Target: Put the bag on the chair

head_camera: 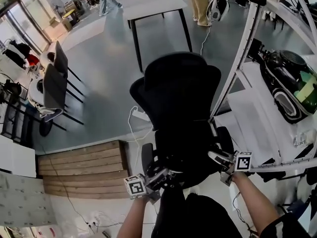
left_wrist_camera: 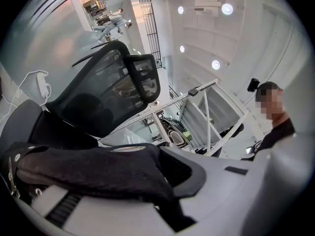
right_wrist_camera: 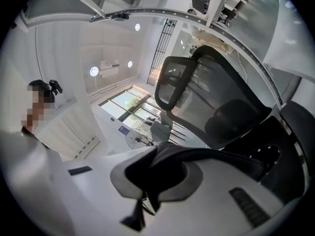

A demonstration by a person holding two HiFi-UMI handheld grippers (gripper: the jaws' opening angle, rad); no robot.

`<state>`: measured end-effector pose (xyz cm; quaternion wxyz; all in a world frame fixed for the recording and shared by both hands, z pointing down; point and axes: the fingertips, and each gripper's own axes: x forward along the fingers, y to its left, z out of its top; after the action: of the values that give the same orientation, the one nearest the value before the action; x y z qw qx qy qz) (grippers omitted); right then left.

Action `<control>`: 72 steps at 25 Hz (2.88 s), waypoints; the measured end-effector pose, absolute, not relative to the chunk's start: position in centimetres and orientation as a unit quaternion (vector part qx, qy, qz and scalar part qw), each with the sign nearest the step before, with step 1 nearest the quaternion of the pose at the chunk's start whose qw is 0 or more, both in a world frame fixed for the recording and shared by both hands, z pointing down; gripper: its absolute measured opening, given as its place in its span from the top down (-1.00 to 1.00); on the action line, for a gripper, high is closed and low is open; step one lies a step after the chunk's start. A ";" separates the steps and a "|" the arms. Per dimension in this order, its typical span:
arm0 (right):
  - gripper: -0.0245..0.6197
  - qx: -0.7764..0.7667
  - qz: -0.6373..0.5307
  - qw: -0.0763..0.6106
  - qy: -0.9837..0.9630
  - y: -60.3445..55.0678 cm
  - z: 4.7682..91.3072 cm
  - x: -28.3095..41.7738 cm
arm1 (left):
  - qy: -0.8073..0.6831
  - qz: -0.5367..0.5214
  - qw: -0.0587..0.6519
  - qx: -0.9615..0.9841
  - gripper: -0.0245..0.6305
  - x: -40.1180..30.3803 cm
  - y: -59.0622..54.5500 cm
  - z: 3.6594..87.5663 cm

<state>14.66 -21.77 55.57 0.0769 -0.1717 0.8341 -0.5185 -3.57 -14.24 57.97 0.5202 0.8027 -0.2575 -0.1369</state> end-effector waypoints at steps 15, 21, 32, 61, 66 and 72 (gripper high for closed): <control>0.87 -0.209 -0.525 0.091 0.820 -32.2 58.6 11.0 | -0.241 -0.103 0.530 0.807 0.85 -5.6 -24.9 61.3; 0.87 -0.225 -0.532 0.093 0.811 -35.5 60.2 10.9 | -0.221 -0.088 0.532 0.813 0.85 -5.4 -27.1 61.9; 0.87 -0.243 -0.525 0.107 0.809 -39.3 60.1 11.6 | -0.223 -0.104 0.547 0.800 0.85 -4.7 -30.9 61.7; 0.87 -0.288 -0.554 0.074 0.778 -45.5 65.7 10.9 | -0.210 -0.099 0.604 0.762 0.85 -5.6 -40.0 67.7; 0.87 -0.312 -0.578 0.017 0.754 -44.6 70.4 10.8 | -0.230 -0.076 0.627 0.740 0.85 -6.6 -39.4 71.4; 0.87 -0.314 -0.586 -0.005 0.747 -45.4 73.5 9.5 | -0.248 -0.071 0.638 0.726 0.85 -8.1 -39.8 74.8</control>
<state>9.48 -45.41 73.46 -0.0053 -0.3141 0.7471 -0.5858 -8.07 -39.85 74.78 0.6376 0.7259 -0.2479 -0.0710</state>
